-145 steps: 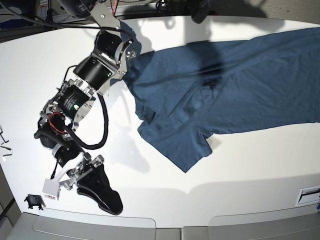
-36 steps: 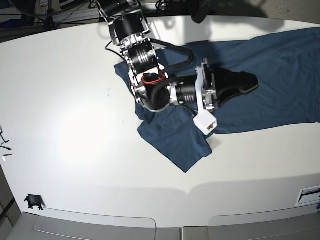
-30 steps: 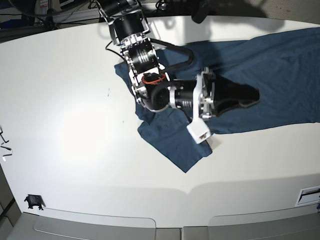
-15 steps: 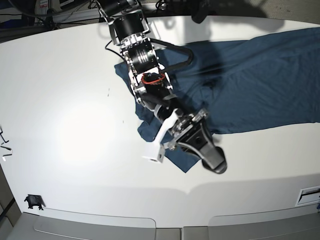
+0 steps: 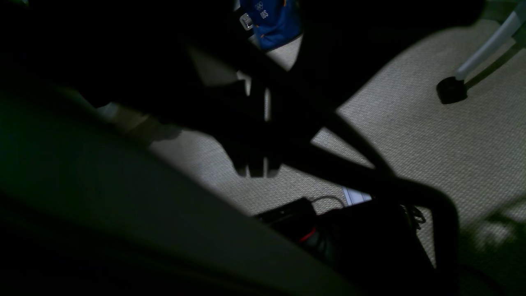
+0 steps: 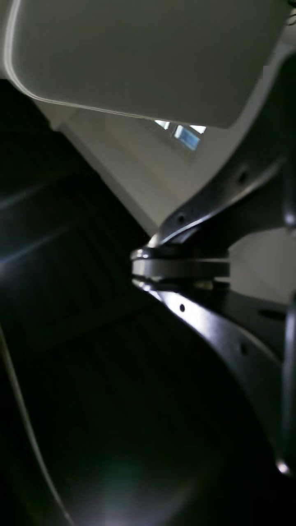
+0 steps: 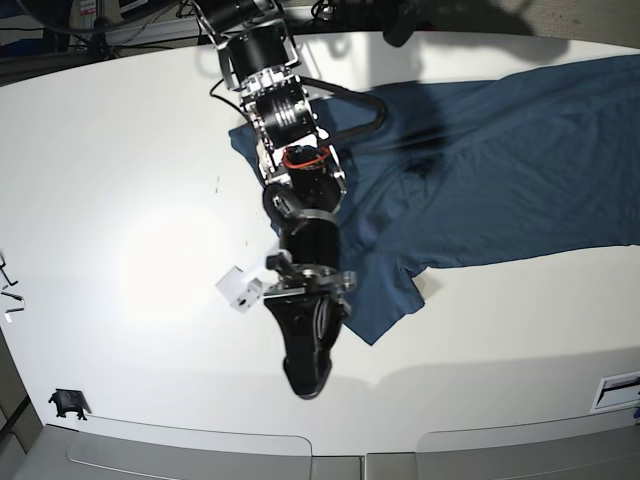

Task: Fold the T-shirt properly

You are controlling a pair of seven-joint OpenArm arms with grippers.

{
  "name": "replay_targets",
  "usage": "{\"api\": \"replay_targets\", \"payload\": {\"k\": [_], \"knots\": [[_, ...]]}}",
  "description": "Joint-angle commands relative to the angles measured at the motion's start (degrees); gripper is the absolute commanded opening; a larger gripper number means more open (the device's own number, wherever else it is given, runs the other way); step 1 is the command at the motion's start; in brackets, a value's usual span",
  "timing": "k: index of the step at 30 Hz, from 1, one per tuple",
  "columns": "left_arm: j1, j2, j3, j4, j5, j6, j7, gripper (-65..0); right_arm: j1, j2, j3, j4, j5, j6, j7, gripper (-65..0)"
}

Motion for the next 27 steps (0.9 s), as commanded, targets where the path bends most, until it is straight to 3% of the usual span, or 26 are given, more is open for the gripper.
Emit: {"api": "replay_targets", "payload": {"k": [1,5,8,10,15,17,19,21,23,25,27], "knots": [[0.61,0.76,0.11,0.20,-0.28,-1.75,-0.70,-65.0,1.11,-0.57,-0.07,0.83,-0.24,0.82,-0.11,-65.0],[0.61,0.76,0.11,0.20,-0.28,-1.75,-0.70,-65.0,1.09,-0.57,-0.07,0.83,-0.33,0.82,-0.28,-65.0],[0.61,0.76,0.11,0.20,-0.26,-1.75,-0.70,-65.0,1.07,-0.57,0.31,0.83,-3.19,0.82,-9.03,-65.0],[0.61,0.76,0.11,0.20,-0.26,-1.75,-0.70,-65.0,1.09,-0.57,1.84,0.83,-5.46,0.82,-21.53,-65.0],[0.61,0.74,0.11,0.20,-0.26,-1.75,-0.70,-65.0,1.09,-0.57,4.04,0.83,-6.27,0.82,-63.43,-65.0],[0.61,0.74,0.11,0.20,-0.26,-1.75,-0.70,-65.0,0.98,-0.57,3.96,0.83,-6.05,0.82,-75.63,-65.0],[0.61,0.74,0.11,0.20,-0.28,-1.75,-0.72,-65.0,0.94,-0.57,3.96,0.83,-3.54,0.82,-84.04,-65.0],[0.63,0.74,0.11,0.20,-0.28,-1.75,-0.87,-65.0,0.96,-0.57,4.02,0.83,0.44,0.82,-87.89,-65.0],[0.61,0.74,0.11,0.20,-0.26,-1.75,-0.87,-65.0,0.96,-0.57,4.02,0.83,1.85,0.82,-87.60,-65.0],[0.63,0.76,0.11,0.20,-0.26,-1.75,-0.87,-65.0,0.96,-0.57,4.02,0.83,1.85,0.82,-83.47,-65.0],[0.63,0.74,0.11,0.20,-0.28,-1.75,-0.87,-65.0,0.98,-0.57,4.02,0.83,1.85,0.82,-73.18,-65.0]]}}
